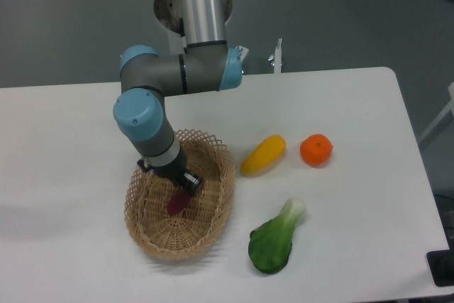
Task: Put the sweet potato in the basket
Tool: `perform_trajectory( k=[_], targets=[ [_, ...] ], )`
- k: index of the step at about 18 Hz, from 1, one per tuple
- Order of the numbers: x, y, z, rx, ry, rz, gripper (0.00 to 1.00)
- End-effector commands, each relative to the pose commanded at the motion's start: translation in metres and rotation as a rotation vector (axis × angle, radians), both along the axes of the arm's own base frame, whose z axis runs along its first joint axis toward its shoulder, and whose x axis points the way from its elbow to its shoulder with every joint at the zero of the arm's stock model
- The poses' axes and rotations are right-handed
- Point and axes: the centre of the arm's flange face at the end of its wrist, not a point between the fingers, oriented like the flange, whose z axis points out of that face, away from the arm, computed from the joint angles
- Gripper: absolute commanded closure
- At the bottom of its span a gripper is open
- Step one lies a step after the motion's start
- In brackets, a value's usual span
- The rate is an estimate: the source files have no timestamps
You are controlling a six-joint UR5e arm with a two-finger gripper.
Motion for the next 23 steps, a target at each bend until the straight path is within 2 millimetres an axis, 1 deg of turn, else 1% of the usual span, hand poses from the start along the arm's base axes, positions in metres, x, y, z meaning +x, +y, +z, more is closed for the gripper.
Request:
perform_trajectory(
  k=[2, 4, 6, 8, 10, 12, 14, 17, 20, 22, 23],
  targets=[
    [-0.006, 0.001, 0.015, 0.029, 0.013, 0.007, 0.0],
    [-0.015, 0.007, 0.029, 0.052, 0.029, 0.013, 0.0],
    [-0.04, 0.01, 0.048, 0.083, 0.047, 0.043, 0.0],
    [-0.071, 0.005, 0.066, 0.102, 0.065, 0.073, 0.0],
    [-0.096, 0.001, 0.083, 0.112, 0.081, 0.084, 0.0],
    [-0.126, -0.008, 0.099, 0.113, 0.085, 0.104, 0.0],
    [-0.153, -0.021, 0.114, 0.098, 0.071, 0.105, 0.0],
    [-0.189, -0.046, 0.125, 0.056, 0.04, 0.082, 0.0],
    [-0.223, -0.077, 0.152, 0.079, 0.014, 0.071, 0.0],
    [-0.248, -0.103, 0.163, 0.075, -0.015, 0.047, 0.0],
    [-0.256, -0.113, 0.17, 0.071, -0.022, 0.022, 0.0]
  ],
)
